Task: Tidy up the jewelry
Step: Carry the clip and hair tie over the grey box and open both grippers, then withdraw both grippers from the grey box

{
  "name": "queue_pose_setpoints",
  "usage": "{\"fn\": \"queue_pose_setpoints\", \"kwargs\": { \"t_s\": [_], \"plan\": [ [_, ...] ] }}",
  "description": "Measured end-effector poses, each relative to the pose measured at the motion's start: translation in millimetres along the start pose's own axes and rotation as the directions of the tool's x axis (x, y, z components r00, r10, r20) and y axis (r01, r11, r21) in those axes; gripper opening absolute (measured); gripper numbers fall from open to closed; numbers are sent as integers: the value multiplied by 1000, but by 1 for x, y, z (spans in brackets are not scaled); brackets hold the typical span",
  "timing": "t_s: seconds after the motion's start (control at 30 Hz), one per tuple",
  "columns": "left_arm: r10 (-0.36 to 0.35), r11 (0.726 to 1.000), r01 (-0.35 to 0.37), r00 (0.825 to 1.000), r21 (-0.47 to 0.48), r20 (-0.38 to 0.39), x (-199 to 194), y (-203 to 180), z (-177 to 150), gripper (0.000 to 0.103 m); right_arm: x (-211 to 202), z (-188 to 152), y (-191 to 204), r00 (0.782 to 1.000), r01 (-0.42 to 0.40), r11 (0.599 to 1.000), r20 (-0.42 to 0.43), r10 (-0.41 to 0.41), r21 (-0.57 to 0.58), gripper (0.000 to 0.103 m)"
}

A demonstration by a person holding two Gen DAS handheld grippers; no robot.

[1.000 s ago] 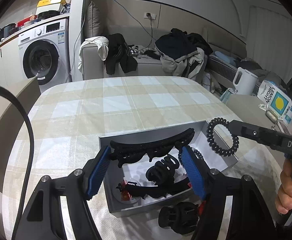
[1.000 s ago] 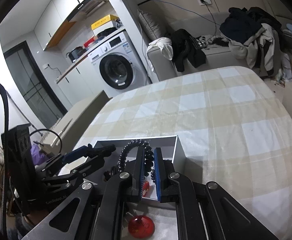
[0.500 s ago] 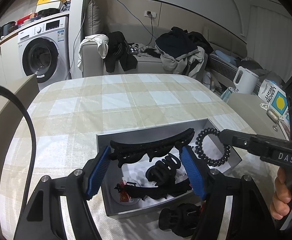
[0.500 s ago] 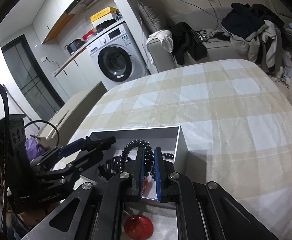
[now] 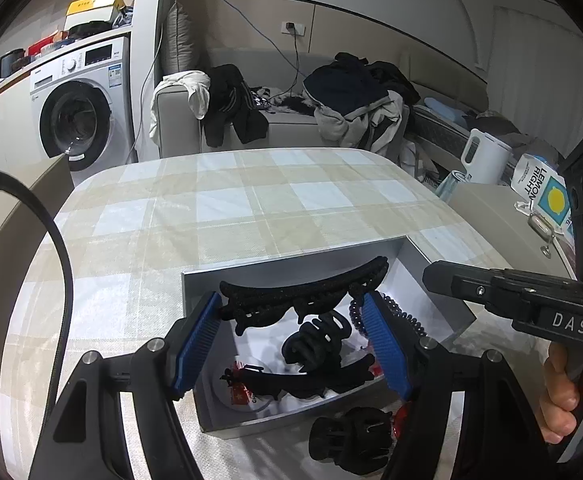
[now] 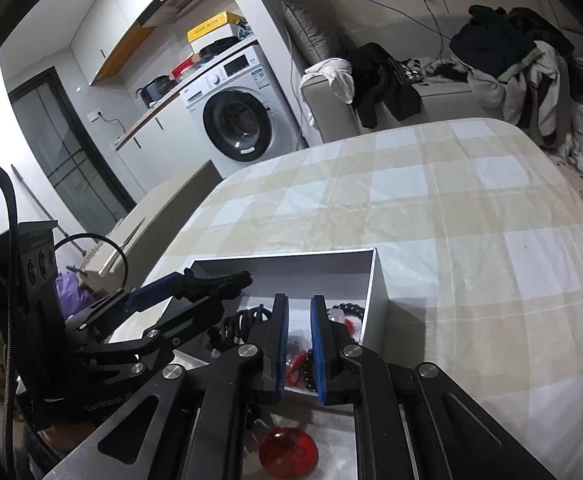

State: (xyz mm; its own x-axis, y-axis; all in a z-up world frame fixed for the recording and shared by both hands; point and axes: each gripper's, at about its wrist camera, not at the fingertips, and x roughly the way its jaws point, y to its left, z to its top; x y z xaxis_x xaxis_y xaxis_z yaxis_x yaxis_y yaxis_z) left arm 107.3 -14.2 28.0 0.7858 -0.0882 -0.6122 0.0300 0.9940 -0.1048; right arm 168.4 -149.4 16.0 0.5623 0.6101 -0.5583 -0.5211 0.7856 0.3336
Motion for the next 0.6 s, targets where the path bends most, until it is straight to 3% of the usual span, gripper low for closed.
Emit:
{"fn": "queue_pose_setpoints", "kwargs": {
  "t_s": [0.23, 0.33, 0.5, 0.6],
  "plan": [
    [-36, 999, 36, 999, -3, -6, -2, -3, 2, 69, -9, -3, -1, 1000, 1, 1000, 9, -1, 9, 25],
    [-49, 999, 49, 999, -7, -2, -8, -4, 2, 92, -15, -3, -1, 1000, 10, 1000, 18, -10, 5, 32],
    [-56, 998, 56, 998, -6, 26, -23, -5, 0, 94, -24, -5, -3, 1000, 2, 1000, 21, -2, 24, 46],
    [-52, 999, 53, 998, -6, 36, -35, -4, -3, 100, -30, -7, -2, 1000, 0, 1000, 18, 0, 18, 63]
  ]
}}
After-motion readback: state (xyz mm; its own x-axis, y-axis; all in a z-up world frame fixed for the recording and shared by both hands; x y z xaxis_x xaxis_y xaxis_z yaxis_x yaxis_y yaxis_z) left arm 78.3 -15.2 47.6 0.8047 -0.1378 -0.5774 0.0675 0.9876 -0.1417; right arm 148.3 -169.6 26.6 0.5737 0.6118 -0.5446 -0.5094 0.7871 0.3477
